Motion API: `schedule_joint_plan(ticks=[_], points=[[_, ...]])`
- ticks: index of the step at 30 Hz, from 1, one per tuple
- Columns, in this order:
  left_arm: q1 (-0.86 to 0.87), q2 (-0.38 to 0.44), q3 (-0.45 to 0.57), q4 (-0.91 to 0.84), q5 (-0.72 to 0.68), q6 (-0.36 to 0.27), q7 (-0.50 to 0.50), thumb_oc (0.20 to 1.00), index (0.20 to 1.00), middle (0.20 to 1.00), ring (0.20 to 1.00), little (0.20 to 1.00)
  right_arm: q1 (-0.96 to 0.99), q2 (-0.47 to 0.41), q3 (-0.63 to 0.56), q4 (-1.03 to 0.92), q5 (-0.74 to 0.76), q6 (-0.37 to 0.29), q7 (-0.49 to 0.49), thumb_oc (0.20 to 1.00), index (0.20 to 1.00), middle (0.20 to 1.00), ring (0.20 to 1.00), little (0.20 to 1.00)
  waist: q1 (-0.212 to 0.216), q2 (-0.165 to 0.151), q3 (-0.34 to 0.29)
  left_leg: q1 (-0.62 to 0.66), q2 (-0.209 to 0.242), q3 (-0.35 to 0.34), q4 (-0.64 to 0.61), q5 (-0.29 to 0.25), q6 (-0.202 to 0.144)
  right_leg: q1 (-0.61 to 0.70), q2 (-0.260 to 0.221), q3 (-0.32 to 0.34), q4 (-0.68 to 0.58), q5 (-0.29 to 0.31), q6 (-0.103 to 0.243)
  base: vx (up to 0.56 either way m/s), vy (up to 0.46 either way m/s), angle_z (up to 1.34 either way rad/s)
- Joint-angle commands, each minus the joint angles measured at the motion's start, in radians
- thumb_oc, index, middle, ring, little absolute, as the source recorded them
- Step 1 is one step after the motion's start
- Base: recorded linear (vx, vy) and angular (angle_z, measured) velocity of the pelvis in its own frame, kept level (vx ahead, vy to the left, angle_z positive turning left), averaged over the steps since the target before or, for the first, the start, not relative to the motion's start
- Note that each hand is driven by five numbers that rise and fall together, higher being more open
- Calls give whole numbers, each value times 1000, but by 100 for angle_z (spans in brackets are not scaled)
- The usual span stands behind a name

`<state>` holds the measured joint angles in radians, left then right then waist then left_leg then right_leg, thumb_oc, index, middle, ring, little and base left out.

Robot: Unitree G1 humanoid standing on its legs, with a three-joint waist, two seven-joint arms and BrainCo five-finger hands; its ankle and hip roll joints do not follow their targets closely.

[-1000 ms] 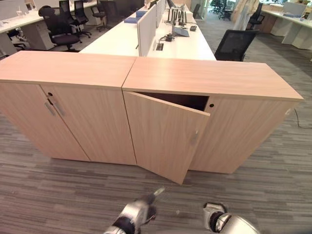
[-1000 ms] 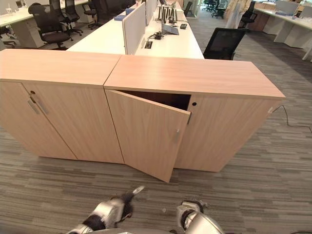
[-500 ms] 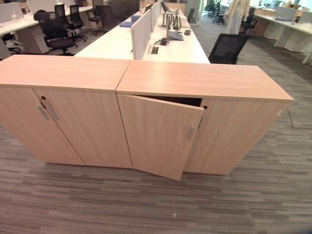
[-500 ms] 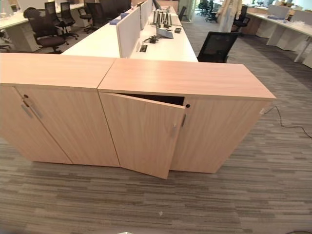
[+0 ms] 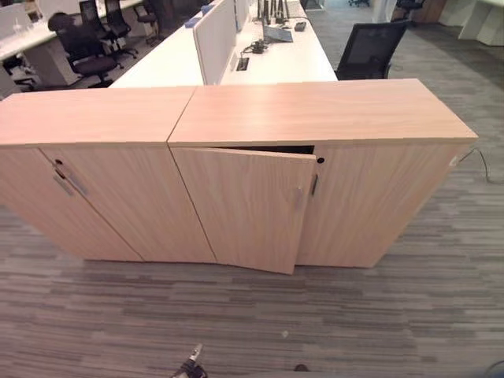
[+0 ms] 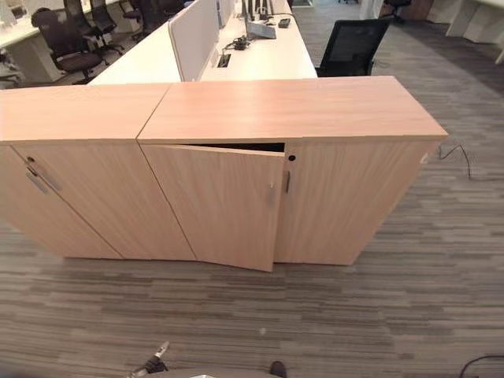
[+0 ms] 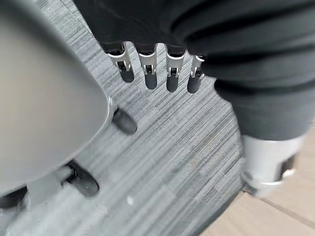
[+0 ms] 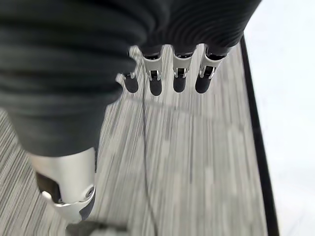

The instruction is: Put the empty folder in the office cabinet

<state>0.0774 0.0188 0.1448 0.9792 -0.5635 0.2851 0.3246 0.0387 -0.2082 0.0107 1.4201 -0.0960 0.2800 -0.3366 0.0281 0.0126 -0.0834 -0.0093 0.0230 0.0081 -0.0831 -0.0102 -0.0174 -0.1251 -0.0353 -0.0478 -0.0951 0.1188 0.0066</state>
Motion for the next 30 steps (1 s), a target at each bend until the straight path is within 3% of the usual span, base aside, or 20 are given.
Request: schedule_joint_plan(ticks=[1, 2, 7, 14, 19, 30], points=[[14, -44, -41, 51, 65, -35, 75, 1000, 1000, 1000, 1000, 1000, -20, 9, 8, 89, 39, -1, -39, 1000, 1000, 1000, 1000, 1000, -13, -29, -61, -5, -28, 4, -4, -29, 17, 59, 42, 15, 8, -118, -43, -23, 138, -38], [-19, -23, -128, 57, 155, -68, 162, 1000, 1000, 1000, 1000, 1000, -29, 31, 23, 95, 52, 5, -61, 1000, 1000, 1000, 1000, 1000, -18, -23, -70, -2, -27, 13, -4, -27, 25, 64, 39, 26, 8, -117, -42, -2, 82, -31], [-44, -7, -162, 68, 204, -102, 222, 1000, 1000, 1000, 1000, 1000, -24, 48, 37, 102, 56, 3, -66, 1000, 1000, 1000, 1000, 1000, -18, -20, -70, 6, -32, 19, -4, -30, 33, 74, 35, 35, 8, -109, -40, 0, 71, -13], [-115, -31, -260, 241, 285, -191, 302, 1000, 1000, 1000, 1000, 1000, -24, 93, 58, 140, 56, -6, -69, 1000, 1000, 1000, 1000, 1000, -26, -21, -85, 8, -35, 34, -4, -37, 42, 62, 31, 54, 8, -95, -31, -1, 34, -3], [-117, -62, -290, 319, 284, -157, 178, 1000, 1000, 1000, 1000, 1000, -31, 104, 81, 143, 54, -17, -72, 1000, 1000, 1000, 1000, 1000, -33, -18, -90, 4, -36, 37, -4, -36, 46, 52, 29, 59, 8, -91, -27, -5, 27, -9], [-108, -56, -248, 327, 255, -137, 108, 1000, 1000, 1000, 1000, 1000, -42, 107, 88, 145, 64, -10, -47, 1000, 1000, 1000, 1000, 1000, -26, -19, -96, -5, -36, 30, -4, -33, 47, 46, 25, 52, 8, -90, -25, 0, 2, 0]])
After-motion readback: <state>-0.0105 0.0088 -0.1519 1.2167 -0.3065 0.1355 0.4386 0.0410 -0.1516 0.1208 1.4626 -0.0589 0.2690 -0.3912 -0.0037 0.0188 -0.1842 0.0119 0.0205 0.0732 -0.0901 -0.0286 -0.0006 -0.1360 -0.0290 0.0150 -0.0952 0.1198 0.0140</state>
